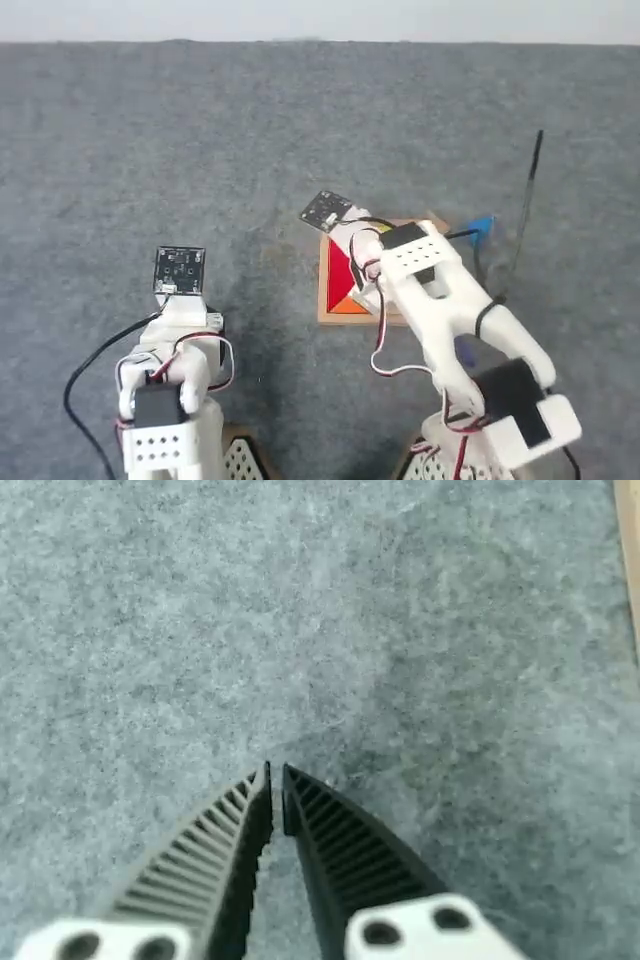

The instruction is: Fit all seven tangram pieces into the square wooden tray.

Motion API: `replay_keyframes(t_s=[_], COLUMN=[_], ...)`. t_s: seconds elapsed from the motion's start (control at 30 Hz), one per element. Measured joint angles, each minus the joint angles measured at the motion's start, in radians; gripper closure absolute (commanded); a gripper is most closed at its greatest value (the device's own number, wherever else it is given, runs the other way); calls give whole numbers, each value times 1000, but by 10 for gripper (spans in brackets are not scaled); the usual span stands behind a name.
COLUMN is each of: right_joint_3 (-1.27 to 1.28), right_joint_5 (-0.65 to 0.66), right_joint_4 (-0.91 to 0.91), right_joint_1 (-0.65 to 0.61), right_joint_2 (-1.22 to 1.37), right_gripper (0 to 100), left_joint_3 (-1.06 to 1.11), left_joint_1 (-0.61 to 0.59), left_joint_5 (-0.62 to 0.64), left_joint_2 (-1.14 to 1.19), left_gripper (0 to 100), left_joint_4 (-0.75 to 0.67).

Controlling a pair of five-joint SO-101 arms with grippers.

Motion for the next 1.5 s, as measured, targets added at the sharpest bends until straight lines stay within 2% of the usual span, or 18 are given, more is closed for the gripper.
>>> replay_keyframes(t_s=[0.27,0.5,0.7,0.8,1.1,1.3,1.5], right_joint_3=[-14,-14,29,55,55,51,-187], right_joint_5=[0,0,-5,-41,-155,-247,-292], right_joint_4=[-25,-26,-14,-14,-2,-26,12], right_joint_1=[-95,-101,-110,-51,299,338,336], right_joint_2=[35,34,-86,-170,-259,-199,6], right_gripper=[991,990,989,988,986,851,846], left_joint_3=[0,0,0,0,0,0,0], left_joint_1=[0,0,0,0,0,0,0], left_joint_5=[0,0,0,0,0,0,0], left_joint_2=[0,0,0,0,0,0,0], left_gripper=[982,982,982,982,982,982,982], left_joint_4=[0,0,0,0,0,0,0])
